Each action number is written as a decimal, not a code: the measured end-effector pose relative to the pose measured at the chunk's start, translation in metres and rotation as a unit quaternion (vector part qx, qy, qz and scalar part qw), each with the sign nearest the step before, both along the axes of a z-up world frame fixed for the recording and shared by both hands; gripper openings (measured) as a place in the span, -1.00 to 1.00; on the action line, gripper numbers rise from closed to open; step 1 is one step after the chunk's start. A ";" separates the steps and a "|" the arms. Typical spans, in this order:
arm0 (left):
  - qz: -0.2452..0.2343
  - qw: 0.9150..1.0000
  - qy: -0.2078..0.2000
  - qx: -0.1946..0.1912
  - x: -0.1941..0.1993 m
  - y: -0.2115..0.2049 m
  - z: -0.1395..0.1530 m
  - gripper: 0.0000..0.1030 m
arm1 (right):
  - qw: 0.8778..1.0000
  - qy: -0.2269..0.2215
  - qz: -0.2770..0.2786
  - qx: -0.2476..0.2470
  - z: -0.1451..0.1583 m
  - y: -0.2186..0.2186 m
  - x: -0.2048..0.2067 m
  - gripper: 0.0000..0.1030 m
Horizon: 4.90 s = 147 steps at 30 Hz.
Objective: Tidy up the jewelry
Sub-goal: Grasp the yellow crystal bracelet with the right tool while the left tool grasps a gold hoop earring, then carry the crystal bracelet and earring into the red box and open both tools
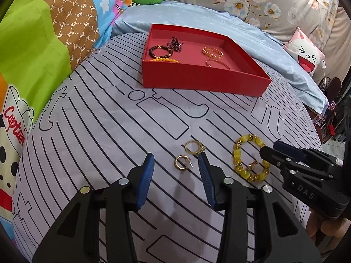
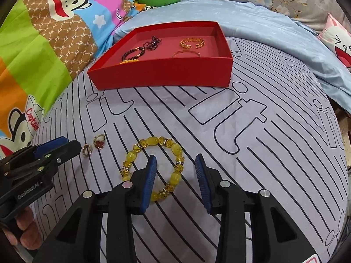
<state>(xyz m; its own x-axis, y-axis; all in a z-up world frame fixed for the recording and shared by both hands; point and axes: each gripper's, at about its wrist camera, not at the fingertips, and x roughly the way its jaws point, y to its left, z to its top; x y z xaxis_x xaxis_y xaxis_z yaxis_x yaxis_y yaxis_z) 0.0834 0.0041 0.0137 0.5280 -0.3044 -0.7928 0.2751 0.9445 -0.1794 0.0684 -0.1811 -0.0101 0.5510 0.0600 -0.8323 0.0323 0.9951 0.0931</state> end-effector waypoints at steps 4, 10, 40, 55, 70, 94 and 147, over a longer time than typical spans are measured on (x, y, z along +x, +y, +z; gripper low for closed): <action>0.001 1.000 0.002 0.000 -0.002 0.002 -0.002 -0.23 | 1.000 0.001 -0.002 -0.003 -0.007 0.000 0.001 -0.51; 0.000 1.000 0.005 -0.001 -0.002 0.001 -0.003 -0.23 | 1.000 -0.005 -0.002 -0.020 -0.008 0.000 0.000 -0.77; -0.029 1.000 0.004 0.004 0.016 -0.024 -0.017 -0.24 | 0.998 -0.006 -0.034 0.057 0.003 -0.029 -0.025 -0.83; -0.055 0.998 -0.004 0.003 0.017 -0.033 -0.017 -0.67 | 0.997 -0.005 -0.036 0.065 0.004 -0.031 -0.022 -0.83; -0.053 0.998 0.003 -0.013 0.009 -0.027 -0.010 -0.94 | 0.996 -0.041 -0.024 0.069 0.036 -0.025 -0.023 -0.83; -0.049 0.997 -0.039 -0.049 0.013 -0.011 0.056 -0.94 | 0.988 -0.127 -0.005 0.084 0.117 -0.026 -0.016 -0.83; -0.056 0.998 -0.015 -0.026 0.238 -0.096 0.019 -0.94 | 0.997 -0.019 -0.034 0.066 0.026 -0.071 0.242 -0.83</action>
<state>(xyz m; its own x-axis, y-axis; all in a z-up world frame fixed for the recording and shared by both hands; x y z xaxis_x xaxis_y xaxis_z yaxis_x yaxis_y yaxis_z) 0.3214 -0.0922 0.0331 0.5116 -0.4036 -0.7586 0.3848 0.8970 -0.2177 0.3108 -0.2516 0.0156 0.5889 0.1292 -0.7978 0.0932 0.9697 0.2259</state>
